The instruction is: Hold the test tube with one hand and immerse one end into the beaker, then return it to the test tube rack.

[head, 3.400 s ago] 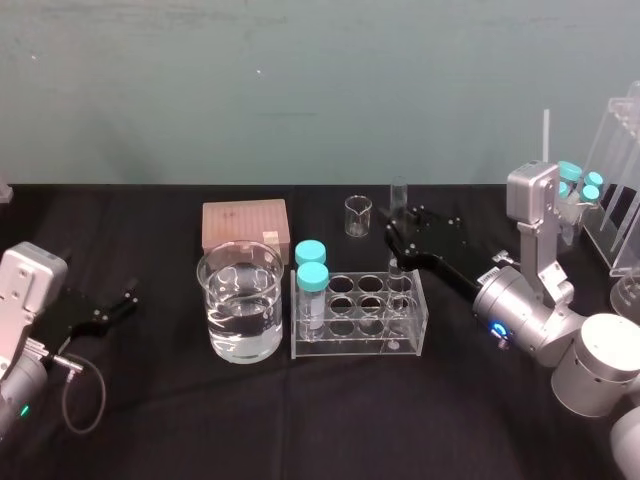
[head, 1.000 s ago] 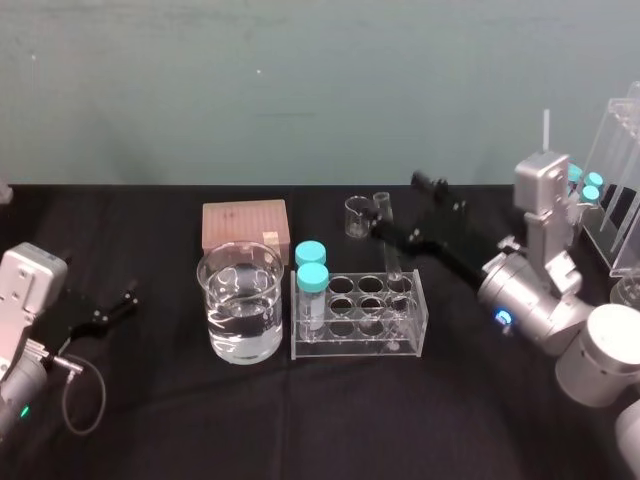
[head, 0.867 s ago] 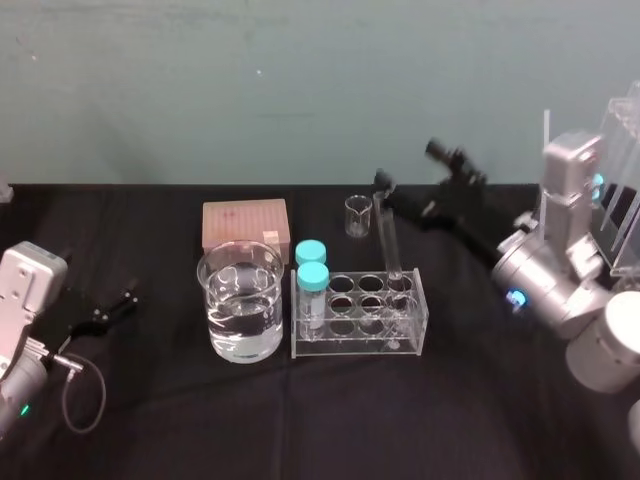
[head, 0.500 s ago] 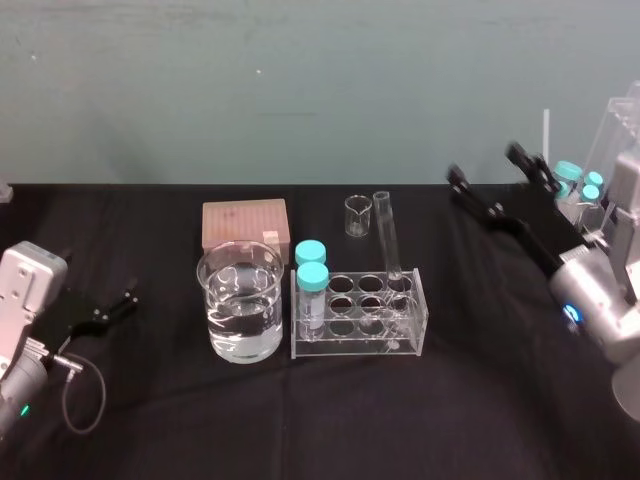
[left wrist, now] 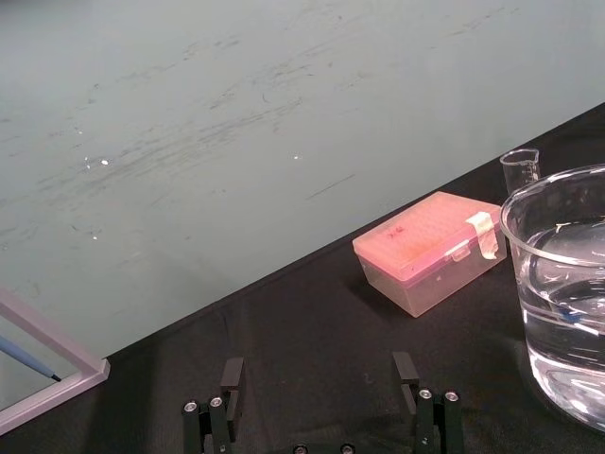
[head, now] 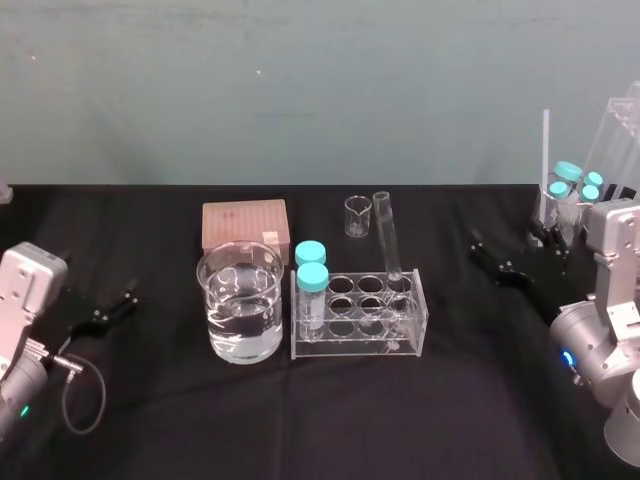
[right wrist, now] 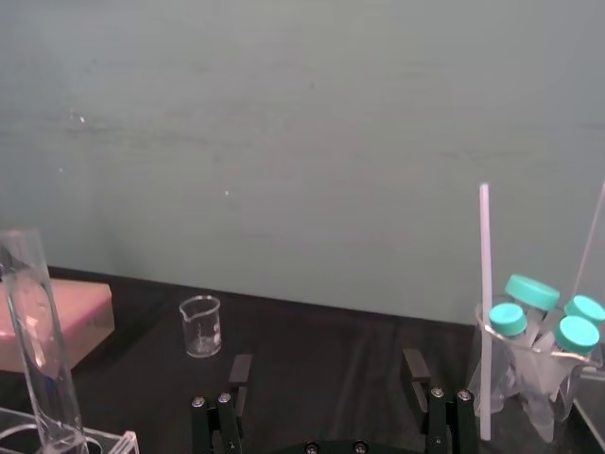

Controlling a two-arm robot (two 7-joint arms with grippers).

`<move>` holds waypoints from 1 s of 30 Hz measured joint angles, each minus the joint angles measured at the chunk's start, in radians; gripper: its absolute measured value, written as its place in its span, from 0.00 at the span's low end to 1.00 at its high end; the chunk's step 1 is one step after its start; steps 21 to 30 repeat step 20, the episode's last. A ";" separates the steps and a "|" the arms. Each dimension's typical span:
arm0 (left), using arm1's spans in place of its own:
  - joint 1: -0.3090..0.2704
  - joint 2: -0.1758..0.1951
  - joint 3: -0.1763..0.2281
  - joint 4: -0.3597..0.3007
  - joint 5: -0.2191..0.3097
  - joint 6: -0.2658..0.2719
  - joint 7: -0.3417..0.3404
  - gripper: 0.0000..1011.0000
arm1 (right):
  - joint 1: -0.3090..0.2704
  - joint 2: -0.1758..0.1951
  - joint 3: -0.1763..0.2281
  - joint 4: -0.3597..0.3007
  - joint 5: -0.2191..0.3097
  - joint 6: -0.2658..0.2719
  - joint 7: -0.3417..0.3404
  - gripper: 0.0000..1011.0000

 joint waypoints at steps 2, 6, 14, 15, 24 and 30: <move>0.000 0.000 0.000 0.000 0.000 0.000 0.000 0.99 | 0.008 -0.006 -0.001 0.016 -0.007 0.011 0.003 0.99; 0.000 0.000 0.000 0.000 0.000 0.000 0.000 0.99 | 0.019 -0.015 -0.003 0.036 -0.019 0.033 0.009 0.99; 0.000 0.000 0.000 0.000 0.000 0.000 0.000 0.99 | 0.026 -0.020 -0.007 0.051 -0.030 0.046 0.011 0.99; 0.000 0.000 0.000 0.000 0.000 0.000 0.000 0.99 | 0.026 -0.020 -0.007 0.050 -0.030 0.046 0.011 0.99; 0.000 0.000 0.000 0.000 0.000 0.000 0.000 0.99 | 0.024 -0.018 -0.006 0.047 -0.029 0.043 0.012 0.99; 0.000 0.000 0.000 0.000 0.000 0.000 0.000 0.99 | 0.024 -0.018 -0.006 0.047 -0.029 0.043 0.012 0.99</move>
